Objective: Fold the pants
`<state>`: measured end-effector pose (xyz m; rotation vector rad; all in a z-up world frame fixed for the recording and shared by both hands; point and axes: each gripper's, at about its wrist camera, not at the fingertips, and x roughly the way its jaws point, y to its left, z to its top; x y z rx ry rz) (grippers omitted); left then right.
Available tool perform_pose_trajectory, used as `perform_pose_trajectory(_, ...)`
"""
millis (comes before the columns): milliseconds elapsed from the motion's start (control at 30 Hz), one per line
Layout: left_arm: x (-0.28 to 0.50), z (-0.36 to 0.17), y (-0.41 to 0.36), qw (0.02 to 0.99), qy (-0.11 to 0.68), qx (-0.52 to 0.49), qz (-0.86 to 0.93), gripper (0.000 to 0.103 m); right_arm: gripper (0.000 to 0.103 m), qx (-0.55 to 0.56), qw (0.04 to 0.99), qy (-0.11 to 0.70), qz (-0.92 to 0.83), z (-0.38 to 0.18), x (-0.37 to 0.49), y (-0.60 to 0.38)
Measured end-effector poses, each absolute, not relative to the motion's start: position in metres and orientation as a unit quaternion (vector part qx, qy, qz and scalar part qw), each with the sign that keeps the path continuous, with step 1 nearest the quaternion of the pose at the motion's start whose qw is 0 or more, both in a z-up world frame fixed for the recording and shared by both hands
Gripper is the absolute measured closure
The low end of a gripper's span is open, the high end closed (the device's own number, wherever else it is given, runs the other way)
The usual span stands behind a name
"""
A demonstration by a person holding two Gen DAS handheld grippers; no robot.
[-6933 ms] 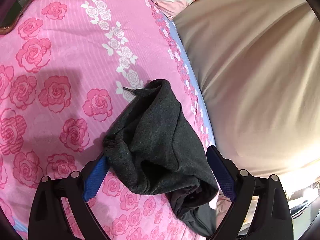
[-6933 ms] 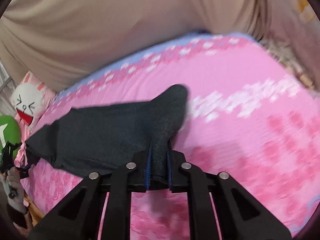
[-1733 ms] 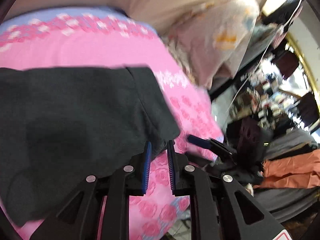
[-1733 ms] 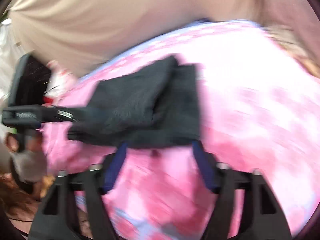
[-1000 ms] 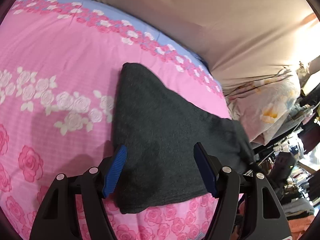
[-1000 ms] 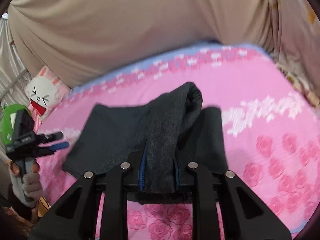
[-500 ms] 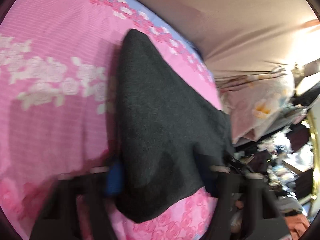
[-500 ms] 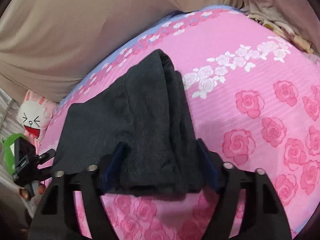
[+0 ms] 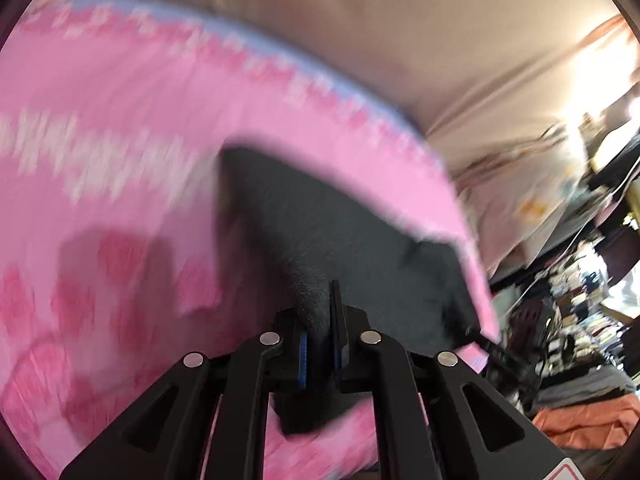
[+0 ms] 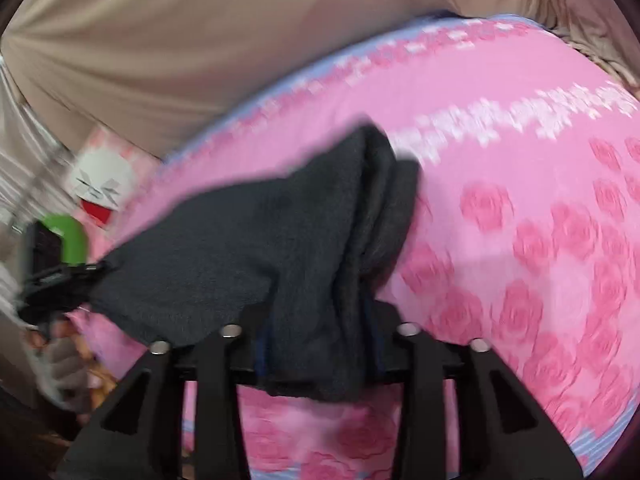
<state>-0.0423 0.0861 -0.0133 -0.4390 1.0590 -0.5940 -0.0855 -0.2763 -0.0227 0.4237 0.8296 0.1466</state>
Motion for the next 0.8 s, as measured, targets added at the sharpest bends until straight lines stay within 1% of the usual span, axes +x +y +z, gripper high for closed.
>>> perform_pose_trajectory(33,-0.046,-0.023,0.089,0.801,0.5,-0.205,-0.257,0.085,0.04,0.219,0.888,0.398,0.075,-0.023,-0.089,-0.279)
perform_pose_trajectory(67,-0.051,-0.031,0.094,0.801,0.501,-0.219,-0.245,0.074,0.036,0.231,0.883,0.401,0.075,-0.021,-0.092,-0.283)
perform_pose_trajectory(100,-0.053,-0.034,0.097,0.798,0.498,-0.234,-0.246,0.071,0.031,0.238,0.881,0.402,0.071,-0.019,-0.095,-0.287)
perform_pose_trajectory(133,-0.055,-0.034,0.099,0.794,0.487,-0.26,-0.253,0.059,0.02,0.242,0.882,0.399,0.067,-0.017,-0.097,-0.291)
perform_pose_trajectory(167,-0.055,-0.033,0.099,0.793,0.482,-0.271,-0.256,0.04,0.017,0.24,0.885,0.394,0.058,-0.013,-0.101,-0.294)
perform_pose_trajectory(233,-0.054,-0.032,0.097,0.796,0.476,-0.282,-0.245,0.023,0.017,0.237,0.887,0.394,0.044,-0.015,-0.101,-0.297)
perform_pose_trajectory(300,-0.05,-0.036,0.089,0.795,0.484,-0.274,-0.242,0.019,0.012,0.252,0.884,0.391,0.045,-0.021,-0.102,-0.3)
perform_pose_trajectory(333,-0.05,-0.034,0.083,0.805,0.47,-0.265,-0.245,0.015,0.01,0.253,0.886,0.385,0.052,-0.021,-0.102,-0.298)
perform_pose_trajectory(367,-0.049,-0.034,0.077,0.81,0.467,-0.257,-0.244,0.015,0.013,0.251,0.885,0.386,0.064,-0.022,-0.097,-0.293)
perform_pose_trajectory(400,-0.047,-0.032,0.071,0.815,0.461,-0.251,-0.247,0.018,0.024,0.246,0.887,0.384,0.077,-0.024,-0.091,-0.286)
perform_pose_trajectory(433,-0.042,-0.033,0.065,0.81,0.461,-0.249,-0.264,0.047,0.056,0.249,0.879,0.397,0.086,-0.028,-0.081,-0.28)
perform_pose_trajectory(467,-0.038,-0.034,0.062,0.812,0.465,-0.24,-0.26,0.078,0.065,0.248,0.879,0.397,0.088,-0.027,-0.075,-0.276)
perform_pose_trajectory(500,-0.036,-0.034,0.062,0.819,0.462,-0.232,-0.25,0.092,0.069,0.246,0.881,0.393,0.091,-0.022,-0.071,-0.275)
perform_pose_trajectory(600,-0.033,-0.001,0.082,0.828,0.412,-0.254,-0.283,0.097,0.072,0.251,0.896,0.347,0.118,0.015,-0.075,-0.273)
perform_pose_trajectory(667,-0.045,0.026,0.092,0.852,0.379,-0.233,-0.277,0.097,0.072,0.243,0.903,0.329,0.132,0.031,-0.082,-0.271)
perform_pose_trajectory(733,-0.056,0.037,0.098,0.861,0.371,-0.219,-0.271,0.097,0.072,0.233,0.904,0.332,0.133,0.028,-0.089,-0.268)
perform_pose_trajectory(800,-0.065,0.021,0.096,0.855,0.399,-0.2,-0.264,0.096,0.07,0.222,0.898,0.363,0.114,0.005,-0.092,-0.266)
